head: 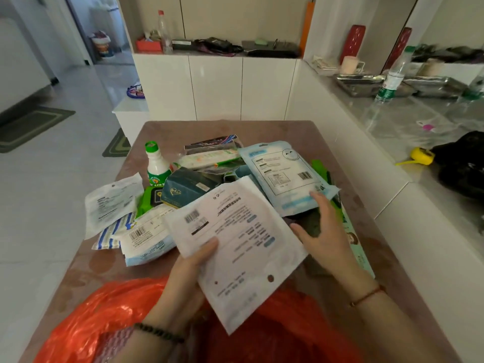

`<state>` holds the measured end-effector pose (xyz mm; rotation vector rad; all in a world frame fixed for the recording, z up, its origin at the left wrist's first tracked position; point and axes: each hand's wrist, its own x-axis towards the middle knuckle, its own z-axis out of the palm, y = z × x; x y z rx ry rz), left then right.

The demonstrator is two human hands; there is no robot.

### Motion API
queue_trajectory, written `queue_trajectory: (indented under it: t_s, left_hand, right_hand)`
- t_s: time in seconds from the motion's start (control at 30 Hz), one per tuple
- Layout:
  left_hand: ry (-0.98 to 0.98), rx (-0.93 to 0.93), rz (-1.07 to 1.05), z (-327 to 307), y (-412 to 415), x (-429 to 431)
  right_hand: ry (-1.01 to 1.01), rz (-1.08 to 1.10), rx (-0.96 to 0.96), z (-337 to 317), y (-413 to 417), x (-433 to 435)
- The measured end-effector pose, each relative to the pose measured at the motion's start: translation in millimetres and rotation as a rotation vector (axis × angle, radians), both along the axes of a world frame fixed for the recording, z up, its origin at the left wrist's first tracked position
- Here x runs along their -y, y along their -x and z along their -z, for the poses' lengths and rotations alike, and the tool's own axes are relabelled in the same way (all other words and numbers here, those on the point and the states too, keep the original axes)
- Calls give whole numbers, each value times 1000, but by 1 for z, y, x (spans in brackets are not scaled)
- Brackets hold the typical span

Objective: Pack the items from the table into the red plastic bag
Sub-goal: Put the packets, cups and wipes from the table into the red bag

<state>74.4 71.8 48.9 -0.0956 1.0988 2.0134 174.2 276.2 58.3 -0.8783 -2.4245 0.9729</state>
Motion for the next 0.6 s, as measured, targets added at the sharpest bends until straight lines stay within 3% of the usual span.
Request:
queue_trajectory:
  t_s: [0.13,0.2,0.27,0.33,0.43,0.5,0.6]
  left_hand:
    - [85,-59,-30,-1,6,26]
    - [90,-45,-22,-2,5,33]
    - [87,-14,11,0,4,39]
    - [81,22,15,1,3,45]
    - [55,53,15,-1,0,49]
    - [16,81,31,-4,-3,50]
    - [-4,103,82,-13,-14,49]
  right_hand:
    - [-534,-178,440,20,60,-45]
    - [-553,-224,460,23,74,-54]
    - [-374,-136,168,20,77,-58]
    - [-184,99,-175,-1,74,-56]
    - [-111,235,-514,-44,52,-39]
    - [-189,135,-611,-64,22,-2]
    - [-362,-150,-545,-56,-30,78]
